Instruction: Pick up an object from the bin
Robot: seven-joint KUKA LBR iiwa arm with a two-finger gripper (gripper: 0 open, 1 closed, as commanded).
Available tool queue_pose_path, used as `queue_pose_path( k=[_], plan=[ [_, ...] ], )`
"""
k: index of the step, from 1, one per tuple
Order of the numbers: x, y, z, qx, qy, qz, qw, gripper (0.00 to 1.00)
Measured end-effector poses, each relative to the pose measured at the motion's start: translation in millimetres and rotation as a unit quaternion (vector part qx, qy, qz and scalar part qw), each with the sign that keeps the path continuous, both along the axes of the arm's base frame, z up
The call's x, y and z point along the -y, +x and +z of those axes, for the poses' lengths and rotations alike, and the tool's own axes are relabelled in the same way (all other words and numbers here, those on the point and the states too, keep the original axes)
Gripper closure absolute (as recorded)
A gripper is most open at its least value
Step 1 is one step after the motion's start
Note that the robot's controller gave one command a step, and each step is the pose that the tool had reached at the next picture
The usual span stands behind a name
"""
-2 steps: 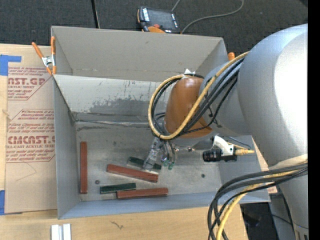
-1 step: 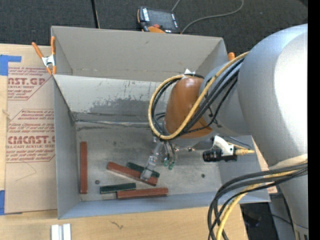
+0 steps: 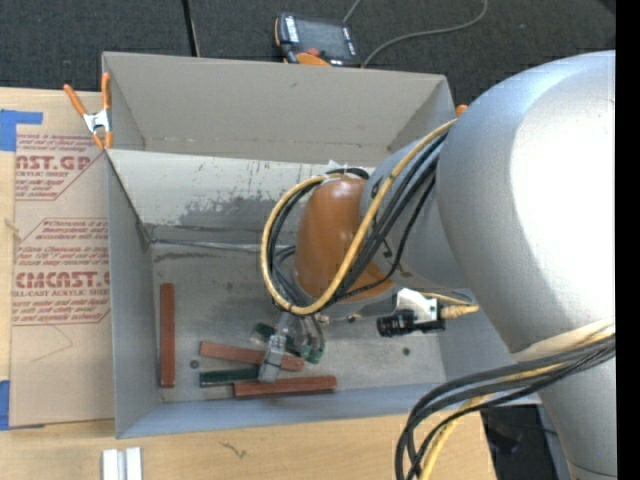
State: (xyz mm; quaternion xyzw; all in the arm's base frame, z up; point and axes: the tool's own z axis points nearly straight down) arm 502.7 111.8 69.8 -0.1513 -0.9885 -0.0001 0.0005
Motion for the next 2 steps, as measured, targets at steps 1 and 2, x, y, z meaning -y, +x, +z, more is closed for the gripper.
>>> queue_pose_path(
  k=[1,2],
  plan=[
    [0.4,2.8,2.5,0.0047,0.001,-0.001,1.0000,1.00],
    [0.9,34.2,223.0,0.0053,0.001,-0.029,0.9996,1.00]
  ],
)
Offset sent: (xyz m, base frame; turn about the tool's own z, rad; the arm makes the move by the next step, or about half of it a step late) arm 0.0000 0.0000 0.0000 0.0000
